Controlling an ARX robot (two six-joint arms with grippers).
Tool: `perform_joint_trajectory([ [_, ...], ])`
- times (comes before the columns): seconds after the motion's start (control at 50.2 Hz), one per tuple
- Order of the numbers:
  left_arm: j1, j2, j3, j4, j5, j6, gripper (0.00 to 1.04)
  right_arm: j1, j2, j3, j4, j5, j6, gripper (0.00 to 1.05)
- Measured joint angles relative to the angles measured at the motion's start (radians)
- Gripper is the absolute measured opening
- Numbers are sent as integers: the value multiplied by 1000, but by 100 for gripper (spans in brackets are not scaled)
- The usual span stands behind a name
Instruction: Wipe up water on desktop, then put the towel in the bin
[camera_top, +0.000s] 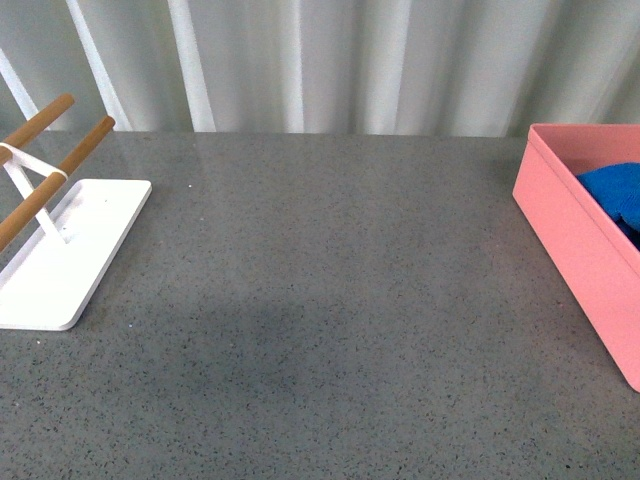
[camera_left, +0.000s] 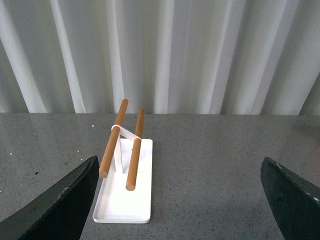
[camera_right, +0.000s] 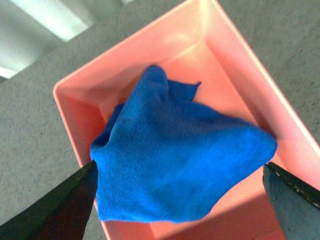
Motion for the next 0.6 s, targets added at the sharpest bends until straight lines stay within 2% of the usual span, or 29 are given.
perform_joint_trajectory([
  [0.08, 0, 0, 0, 0, 0, 0, 98, 2, -19, -7, 43, 35, -18, 98],
  [0.219, 0, 0, 0, 0, 0, 0, 98, 21, -121, -52, 199, 154, -94, 98],
  [0.299, 0, 0, 0, 0, 0, 0, 98, 37, -190, -85, 299, 189, -147, 98],
  [0.439, 0, 0, 0, 0, 0, 0, 98, 109, -354, -154, 459, 169, -262, 98],
  [0.598, 0, 0, 0, 0, 0, 0, 98, 223, -484, -258, 491, 101, -352, 98],
])
